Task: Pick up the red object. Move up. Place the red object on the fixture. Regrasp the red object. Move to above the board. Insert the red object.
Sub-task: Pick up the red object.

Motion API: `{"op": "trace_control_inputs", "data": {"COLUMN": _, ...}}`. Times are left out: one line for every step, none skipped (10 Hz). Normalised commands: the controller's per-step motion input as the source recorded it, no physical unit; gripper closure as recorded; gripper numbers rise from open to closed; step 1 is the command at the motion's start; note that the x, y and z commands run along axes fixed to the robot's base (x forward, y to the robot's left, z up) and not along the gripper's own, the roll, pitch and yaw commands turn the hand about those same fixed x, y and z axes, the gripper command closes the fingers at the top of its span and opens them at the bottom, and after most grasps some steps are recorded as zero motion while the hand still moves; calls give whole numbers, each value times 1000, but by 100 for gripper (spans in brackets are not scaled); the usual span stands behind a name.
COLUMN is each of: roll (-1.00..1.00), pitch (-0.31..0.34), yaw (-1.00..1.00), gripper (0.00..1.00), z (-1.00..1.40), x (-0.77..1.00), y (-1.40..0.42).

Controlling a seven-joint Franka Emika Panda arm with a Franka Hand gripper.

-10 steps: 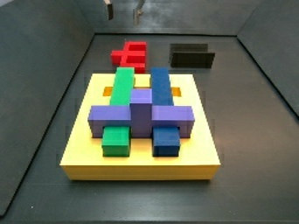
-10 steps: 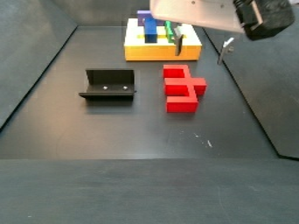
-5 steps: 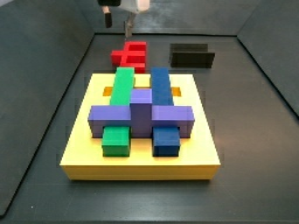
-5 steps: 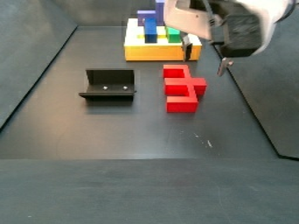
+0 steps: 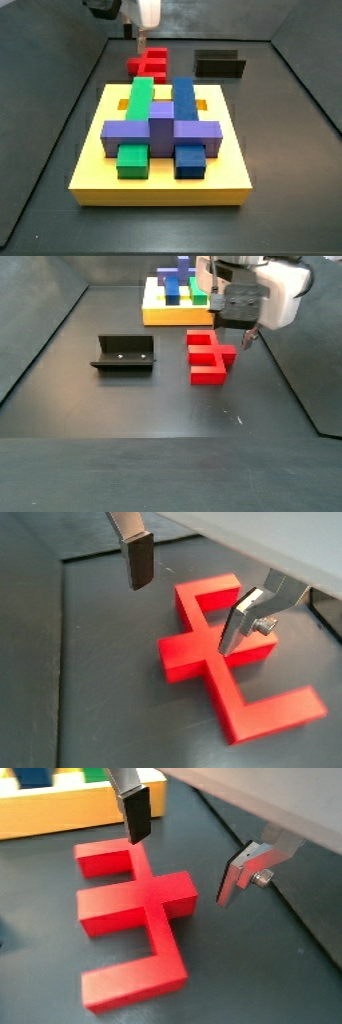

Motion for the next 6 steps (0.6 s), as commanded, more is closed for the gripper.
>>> {"op": "trace_control_inputs", "data": {"roll": -213, "pitch": -54, "yaw": -883, "gripper": 0, "z": -149, "x": -3, "y": -43}}
{"op": "trace_control_inputs", "data": {"roll": -207, "pitch": -51, "yaw": -889, "gripper": 0, "z": -143, "x": 0, "y": -40}}
{"op": "trace_control_inputs", "data": {"roll": -200, "pitch": -40, "yaw": -900, "gripper": 0, "z": -120, "x": 0, "y": -43}}
{"op": "trace_control_inputs", "data": {"roll": -189, "pitch": -34, "yaw": -914, "gripper": 0, "z": -97, "x": 0, "y": -43}}
{"op": "trace_control_inputs", "data": {"roll": -179, "pitch": -11, "yaw": -926, "gripper": 0, "z": -100, "x": 0, "y": -34}}
{"op": "trace_control_inputs", "data": {"roll": -160, "pitch": 0, "yaw": -926, "gripper": 0, "z": -111, "x": 0, "y": -17}}
